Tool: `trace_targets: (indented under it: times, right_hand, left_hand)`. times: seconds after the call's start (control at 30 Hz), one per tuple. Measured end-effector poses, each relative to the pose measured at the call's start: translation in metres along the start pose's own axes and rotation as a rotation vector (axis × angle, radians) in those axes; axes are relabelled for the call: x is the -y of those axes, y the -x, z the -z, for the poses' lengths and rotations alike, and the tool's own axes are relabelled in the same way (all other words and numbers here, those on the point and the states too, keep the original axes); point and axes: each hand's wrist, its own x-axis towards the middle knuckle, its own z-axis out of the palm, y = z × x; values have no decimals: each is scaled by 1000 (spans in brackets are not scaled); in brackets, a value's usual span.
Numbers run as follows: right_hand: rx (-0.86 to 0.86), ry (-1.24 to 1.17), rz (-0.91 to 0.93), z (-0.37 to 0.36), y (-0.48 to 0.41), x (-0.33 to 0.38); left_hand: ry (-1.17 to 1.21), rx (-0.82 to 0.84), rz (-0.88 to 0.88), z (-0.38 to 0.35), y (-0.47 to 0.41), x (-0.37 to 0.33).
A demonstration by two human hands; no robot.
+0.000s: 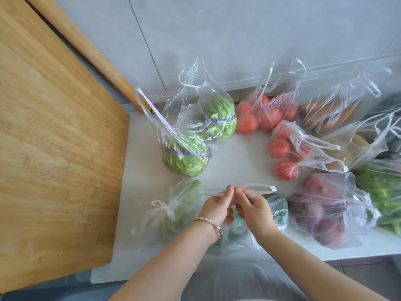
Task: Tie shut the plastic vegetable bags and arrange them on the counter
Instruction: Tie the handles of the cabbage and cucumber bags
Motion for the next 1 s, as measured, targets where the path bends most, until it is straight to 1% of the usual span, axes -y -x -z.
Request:
trace_targets:
  times: [0.03,0.07,0.13,0.17,0.23,0.3,0.33,0.4,0.43,0.5,0.53,0.57,0.63,0.7,0.8,0.87,0.93,1.0]
  right_hand:
    - [0,9,2,1,-1,-1]
    - [-4,3,-5,2,-2,-2]
    - [-40,-52,-47,4,-4,-4]
    - [-71,-84,-91,4,-5,-4]
    - [-109,-92,-194,5,-7,-5]
    - [-100,26,-280,6,-11,-4]
    - [-93,107,-308,6,-13,-4]
    - [-76,268,-293,7,-16,-1]
    - [-50,338,-236,8,-16,0]
    - [38,467,-130,8,-14,4]
    - [92,510,-108,10,-12,5]
    - [155,505,-105,11,-8,7]
    - [296,464,-123,17,-2,10]
    - [419,404,-139,23,0,12]
    - [500,128,-271,32,-2,7]
    - [468,55,-282,32,-3,4]
    - [338,117,-234,28,-3,1]
    - [175,242,-130,20,0,0]
  left_hand:
    - [55,27,-35,0,0,0]
    - [103,18,-69,1,1,0]
    - [137,-69,-137,4,-1,2]
    - [85,-118,-194,5,-1,2]
    - [-151,-173,-347,5,3,2]
    - [-360,-162,-512,4,10,5]
    - [-417,-152,-577,4,12,8]
    - [-459,-146,-653,2,15,11]
    - [-456,-146,-674,2,15,12]
    - [-420,-161,-673,4,15,7]
    - [-415,-189,-661,6,12,5]
    - [-424,-217,-652,9,9,4]
    - [-468,-235,-617,16,2,4]
    - [-506,-195,-584,19,1,4]
    - [-492,-101,-541,14,4,1]
    - [-528,-69,-490,10,2,-3]
    - [-565,-84,-426,8,-3,-3]
    - [-550,-120,-353,7,-4,-4]
